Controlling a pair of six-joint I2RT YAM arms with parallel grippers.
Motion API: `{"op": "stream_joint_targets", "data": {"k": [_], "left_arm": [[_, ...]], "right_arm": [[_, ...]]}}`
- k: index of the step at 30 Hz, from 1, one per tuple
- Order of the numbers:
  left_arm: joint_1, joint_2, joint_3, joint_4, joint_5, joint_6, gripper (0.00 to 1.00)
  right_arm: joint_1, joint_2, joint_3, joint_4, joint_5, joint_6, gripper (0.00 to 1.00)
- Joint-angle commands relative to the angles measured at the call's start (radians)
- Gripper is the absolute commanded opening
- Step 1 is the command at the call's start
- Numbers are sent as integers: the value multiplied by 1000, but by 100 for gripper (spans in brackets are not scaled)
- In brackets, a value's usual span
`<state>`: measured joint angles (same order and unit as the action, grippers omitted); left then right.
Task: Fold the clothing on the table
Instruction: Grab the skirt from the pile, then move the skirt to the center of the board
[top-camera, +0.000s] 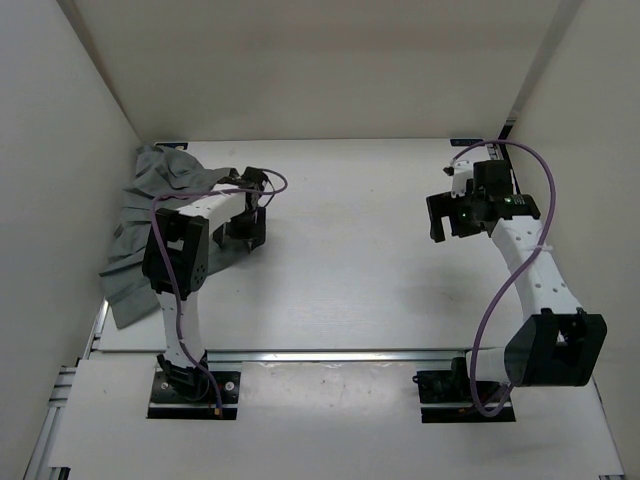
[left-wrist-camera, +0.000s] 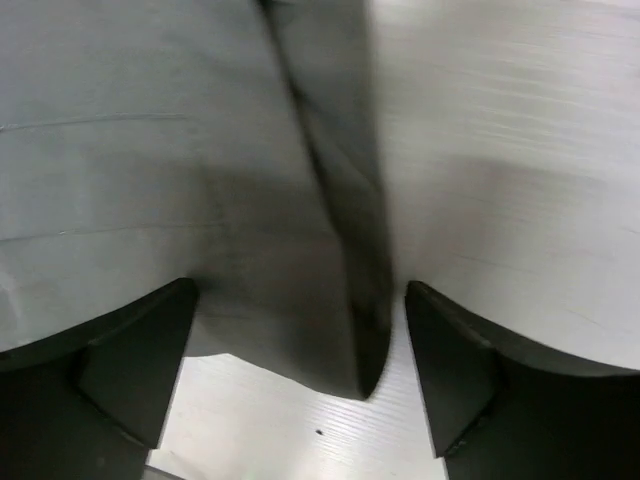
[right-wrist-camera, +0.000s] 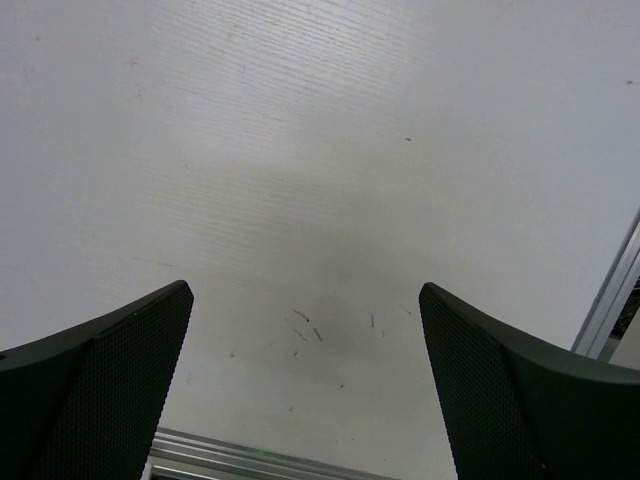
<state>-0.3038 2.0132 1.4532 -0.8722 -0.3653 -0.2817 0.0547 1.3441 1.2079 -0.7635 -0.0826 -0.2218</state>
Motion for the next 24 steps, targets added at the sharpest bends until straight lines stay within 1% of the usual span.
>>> {"op": "stream_joint_targets", "data": {"k": [1, 2, 3, 4, 5, 6, 7, 8, 9, 10, 11, 12, 13, 15, 16, 17, 18, 20, 21, 22, 23, 24], "left_arm": [[51, -10, -2, -30, -23, -31, 92], [58, -16, -20, -24, -6, -25, 80], [61, -16, -25, -8, 20, -11, 71], [68, -18, -40, 5, 41, -7, 43], [66, -18, -53, 9, 81, 9, 5], [58, -16, -57, 12, 100, 10, 0], [46, -10, -57, 24, 126, 16, 0], [2, -5, -57, 29, 143, 36, 0], [-14, 7, -44, 33, 173, 55, 0], [-70, 27, -25, 30, 221, 62, 0], [-133, 36, -7, 57, 305, 78, 0], [-167, 44, 1, 67, 356, 104, 0], [-238, 54, 16, 82, 418, 105, 0], [-387, 71, 35, 102, 506, 128, 0], [-430, 82, 35, 107, 538, 134, 0], [-501, 81, 30, 120, 583, 144, 0], [-523, 81, 18, 124, 603, 160, 0], [-630, 58, -52, 110, 621, 173, 0], [-652, 44, -127, 104, 617, 183, 0], [-664, 1, -167, 87, 586, 194, 0], [-673, -45, -259, 64, 550, 200, 0], [-660, -103, -343, 27, 528, 199, 0]], "right_arm": [[13, -48, -15, -10, 27, -21, 99], [8, -49, -25, -8, 26, -19, 99], [8, -48, -21, -10, 27, -19, 99], [4, -46, -21, -8, 30, -17, 99], [5, -46, -24, -8, 29, -22, 99], [5, -43, -24, -7, 32, -22, 99], [5, -43, -25, -3, 30, -24, 99], [1, -34, -18, 4, 32, -27, 100], [2, -33, -19, 3, 37, -25, 99], [0, -23, -19, 10, 30, -22, 99], [5, -26, -21, 13, 32, -24, 99], [2, -23, -18, 16, 30, -24, 99], [-3, -19, -16, 16, 27, -19, 100], [-7, -13, -14, 19, 24, -16, 100], [-7, -10, -21, 21, 23, -14, 99], [-4, -10, -27, 24, 24, -16, 99], [-4, -8, -30, 27, 18, -14, 100], [-7, -2, -37, 35, 9, -16, 99], [-7, 4, -44, 30, 6, -16, 99], [-13, 15, -45, 35, -5, -8, 99], [-7, 13, -38, 35, -11, -11, 99], [-15, 24, -41, 39, -14, -16, 99]]}}
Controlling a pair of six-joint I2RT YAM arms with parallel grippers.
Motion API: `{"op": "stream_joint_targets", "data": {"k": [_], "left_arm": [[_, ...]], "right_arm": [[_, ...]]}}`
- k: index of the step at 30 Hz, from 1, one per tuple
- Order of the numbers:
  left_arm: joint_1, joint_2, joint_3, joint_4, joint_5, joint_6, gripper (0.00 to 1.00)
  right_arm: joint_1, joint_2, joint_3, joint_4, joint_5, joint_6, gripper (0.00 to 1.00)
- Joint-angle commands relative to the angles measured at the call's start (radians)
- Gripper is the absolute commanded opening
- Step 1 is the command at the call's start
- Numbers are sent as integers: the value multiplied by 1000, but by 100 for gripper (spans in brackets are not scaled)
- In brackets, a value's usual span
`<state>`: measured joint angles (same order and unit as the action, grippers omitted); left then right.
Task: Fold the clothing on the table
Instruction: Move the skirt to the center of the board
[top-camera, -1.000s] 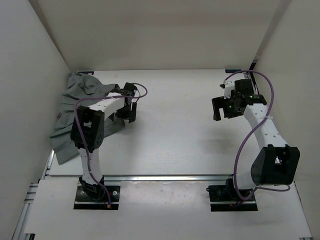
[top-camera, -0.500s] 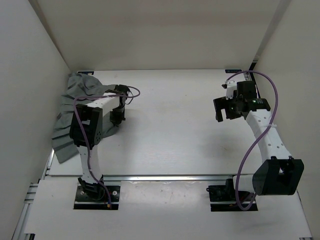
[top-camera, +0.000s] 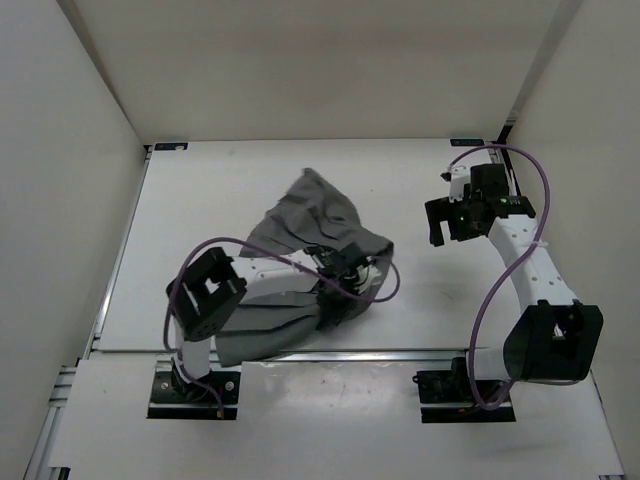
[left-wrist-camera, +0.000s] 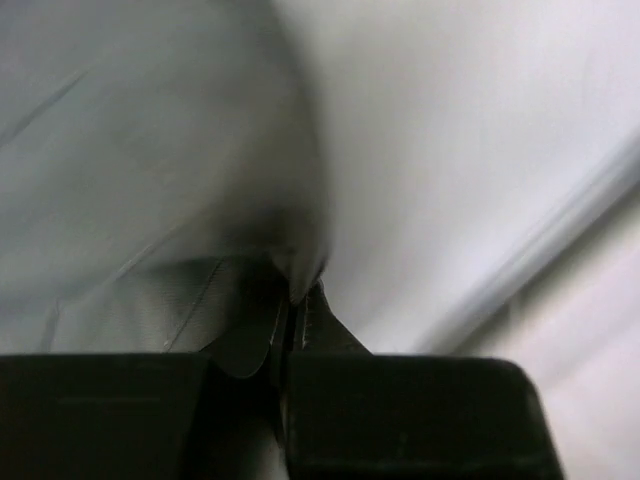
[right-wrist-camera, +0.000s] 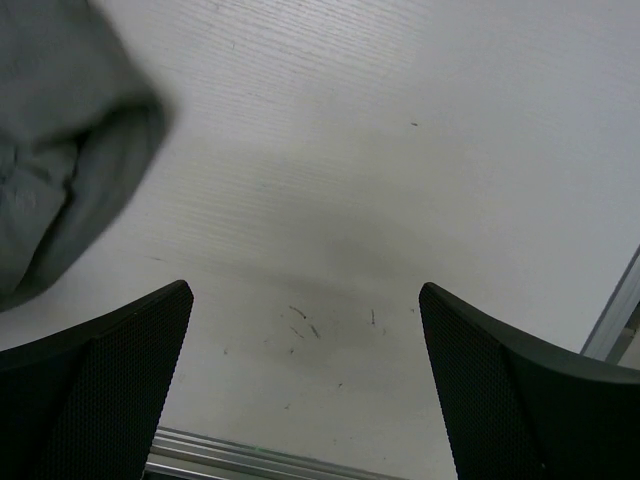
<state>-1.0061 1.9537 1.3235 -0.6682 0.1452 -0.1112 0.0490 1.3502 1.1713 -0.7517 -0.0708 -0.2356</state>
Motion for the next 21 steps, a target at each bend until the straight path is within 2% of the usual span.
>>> {"op": "stream_joint_targets", "data": {"k": [1, 3, 4, 6, 7, 8, 9, 10, 13, 17, 21], "left_arm": [[67, -73, -255, -194, -13, 15, 0], [186, -223, -364, -263, -59, -7, 2], [255, -269, -374, -275, -82, -8, 12], [347, -475, -365, -269, -128, -28, 27], [404, -521, -354, -252, -143, -44, 44], [434, -618, -349, -223, -144, -68, 54], [490, -707, -365, -176, -144, -88, 98], [542, -745, -400, -151, -141, -114, 99], [586, -909, -507, -50, -118, -156, 99], [534, -980, -602, -5, -102, -165, 99], [449, -938, -604, -39, -144, -183, 98]], "right_arm": [[-8, 27, -5, 44, -40, -5, 99], [-2, 49, -5, 49, -75, -10, 99], [2, 65, -1, 46, -108, -8, 100], [20, 95, 11, 38, -176, -19, 100], [22, 107, 14, 28, -213, -28, 99], [38, 112, 8, 35, -230, -43, 99], [66, 110, -5, 47, -228, -47, 99], [78, 90, -22, 64, -210, -66, 100], [216, 14, -138, 148, -141, -119, 100], [420, -123, -318, 296, -32, -217, 100], [423, -96, -308, 345, -98, -206, 100]]}}
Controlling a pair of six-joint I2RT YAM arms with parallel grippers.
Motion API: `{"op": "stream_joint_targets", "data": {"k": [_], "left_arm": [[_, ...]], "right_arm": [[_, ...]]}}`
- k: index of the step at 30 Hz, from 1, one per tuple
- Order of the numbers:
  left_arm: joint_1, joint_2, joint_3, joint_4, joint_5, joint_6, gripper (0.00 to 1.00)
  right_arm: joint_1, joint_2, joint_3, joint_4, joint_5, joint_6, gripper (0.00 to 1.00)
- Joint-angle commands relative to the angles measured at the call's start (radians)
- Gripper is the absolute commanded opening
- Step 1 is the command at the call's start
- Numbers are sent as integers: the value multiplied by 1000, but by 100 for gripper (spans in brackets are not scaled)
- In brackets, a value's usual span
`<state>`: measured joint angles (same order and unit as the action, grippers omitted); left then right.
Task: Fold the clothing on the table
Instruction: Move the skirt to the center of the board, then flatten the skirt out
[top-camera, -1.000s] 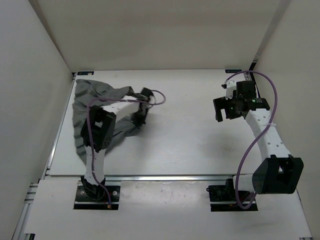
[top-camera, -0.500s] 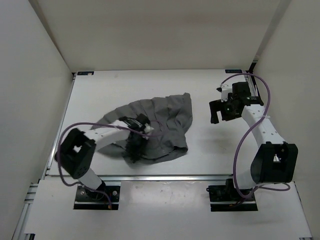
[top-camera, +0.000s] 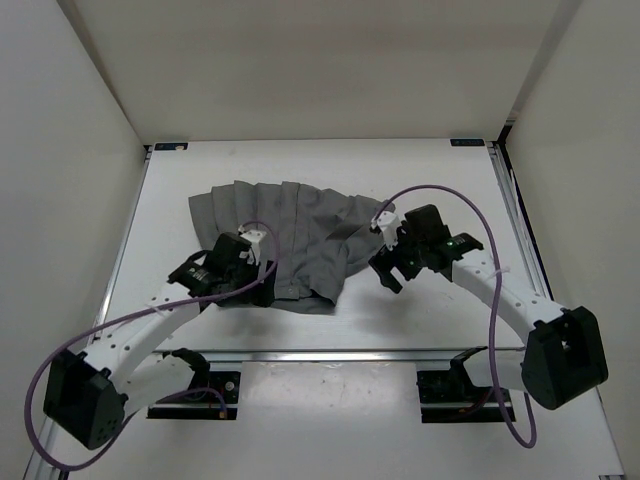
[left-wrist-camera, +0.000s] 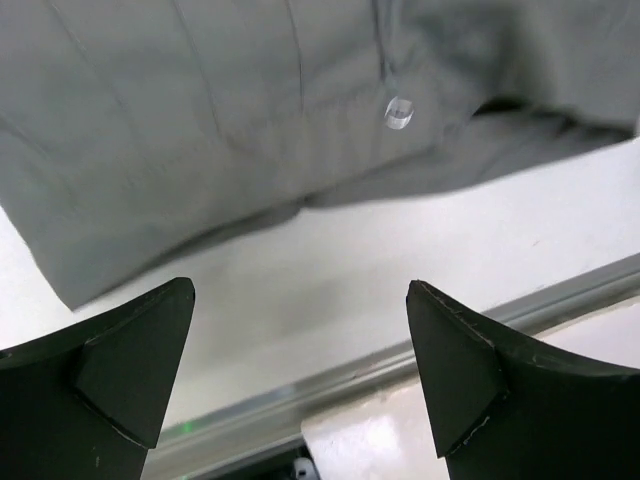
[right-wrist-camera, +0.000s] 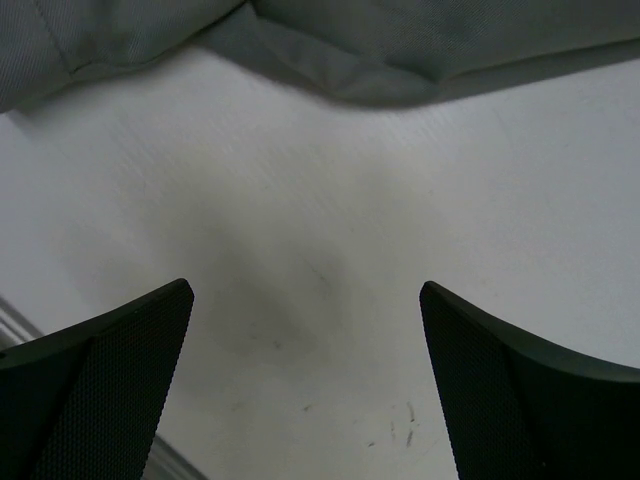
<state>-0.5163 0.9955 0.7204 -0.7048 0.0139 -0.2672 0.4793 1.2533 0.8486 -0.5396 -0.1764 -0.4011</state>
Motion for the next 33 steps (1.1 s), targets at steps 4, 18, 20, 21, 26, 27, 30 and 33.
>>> {"op": "stream_joint_targets", "data": {"k": [4, 18, 20, 21, 26, 27, 30, 33], "left_arm": [[-83, 99, 98, -76, -193, -3, 98], [-196, 166, -32, -38, -1000, 620, 99], [-141, 128, -4, -18, -880, 667, 99], [-107, 97, 14, 2, -858, 683, 98], [-94, 78, 22, 18, -732, 680, 99], [-114, 75, 24, 15, -694, 665, 99], [-160, 86, 77, -41, -491, 609, 99], [-154, 113, 103, -68, -310, 554, 99]], "right_arm": [[15, 1, 0, 159, 15, -30, 99], [-21, -60, -66, 178, 72, -21, 99], [-24, -68, -71, 173, 74, -24, 99], [-27, -66, -74, 170, 77, -28, 99], [-41, -77, -75, 165, 103, -24, 99], [-45, -72, -75, 153, 98, -24, 99], [-51, -68, -69, 147, 107, -28, 99], [-51, -71, -74, 153, 115, -42, 100]]}}
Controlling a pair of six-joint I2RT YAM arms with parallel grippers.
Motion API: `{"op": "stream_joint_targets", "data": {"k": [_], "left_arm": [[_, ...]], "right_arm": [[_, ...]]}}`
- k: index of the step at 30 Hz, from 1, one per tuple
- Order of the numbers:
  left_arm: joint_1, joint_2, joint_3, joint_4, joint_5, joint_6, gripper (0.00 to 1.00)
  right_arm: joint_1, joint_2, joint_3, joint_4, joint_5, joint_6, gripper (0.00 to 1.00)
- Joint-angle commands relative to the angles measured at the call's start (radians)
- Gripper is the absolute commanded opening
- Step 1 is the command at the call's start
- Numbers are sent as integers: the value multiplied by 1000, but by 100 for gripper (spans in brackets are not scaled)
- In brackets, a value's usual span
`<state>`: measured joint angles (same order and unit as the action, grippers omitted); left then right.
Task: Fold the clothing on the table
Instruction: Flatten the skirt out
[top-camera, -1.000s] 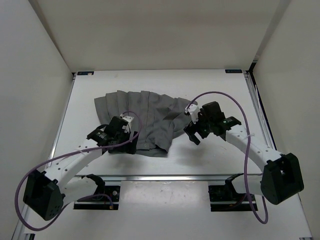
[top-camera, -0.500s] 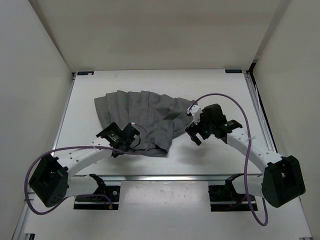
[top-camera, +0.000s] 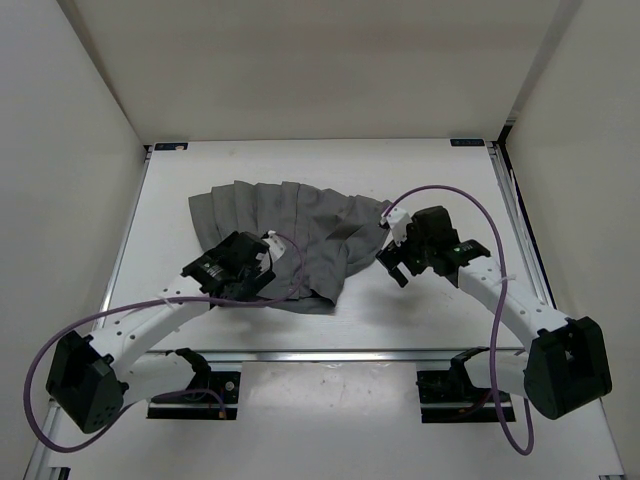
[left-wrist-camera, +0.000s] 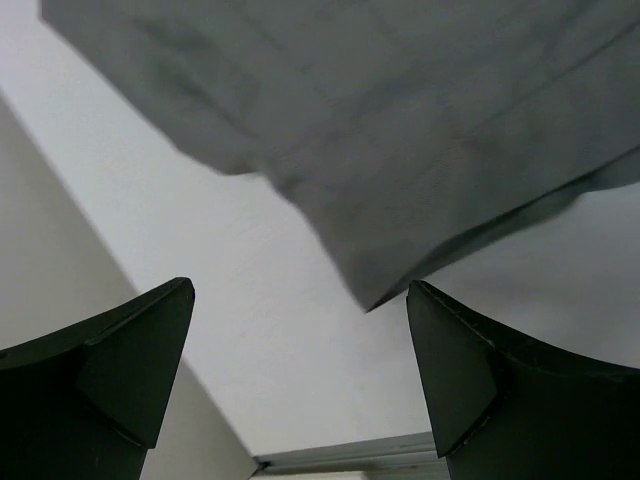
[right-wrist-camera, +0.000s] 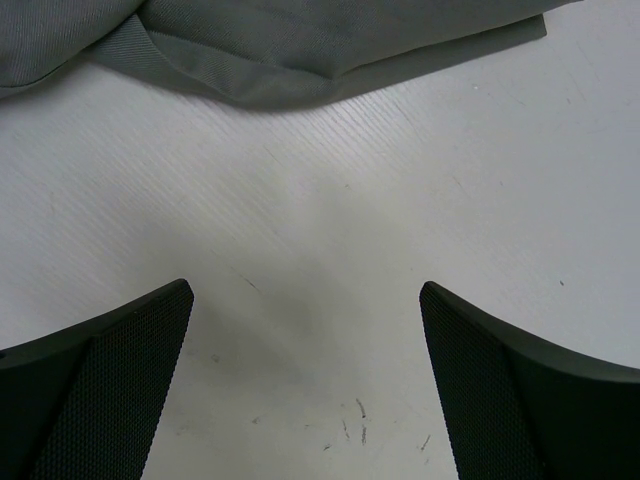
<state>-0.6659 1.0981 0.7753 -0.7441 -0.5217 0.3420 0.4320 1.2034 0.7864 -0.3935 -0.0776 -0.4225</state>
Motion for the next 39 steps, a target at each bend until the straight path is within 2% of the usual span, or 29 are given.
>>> {"op": "stream_joint_targets", "data": {"k": [1, 8, 15, 29, 39], "left_arm": [[-3, 16, 38, -28, 229, -70, 99], [12, 32, -28, 3, 249, -72, 99], [14, 95, -74, 26, 175, -63, 99], [42, 79, -163, 135, 66, -21, 98], [57, 121, -122, 219, 46, 11, 99]], "right_arm": [[-4, -16, -9, 11, 12, -24, 100], [-16, 7, 14, -4, 12, -33, 99], [-24, 12, 27, -7, 32, -75, 99], [-2, 44, 60, -24, 59, -50, 100], [5, 47, 63, -28, 73, -44, 99]]}}
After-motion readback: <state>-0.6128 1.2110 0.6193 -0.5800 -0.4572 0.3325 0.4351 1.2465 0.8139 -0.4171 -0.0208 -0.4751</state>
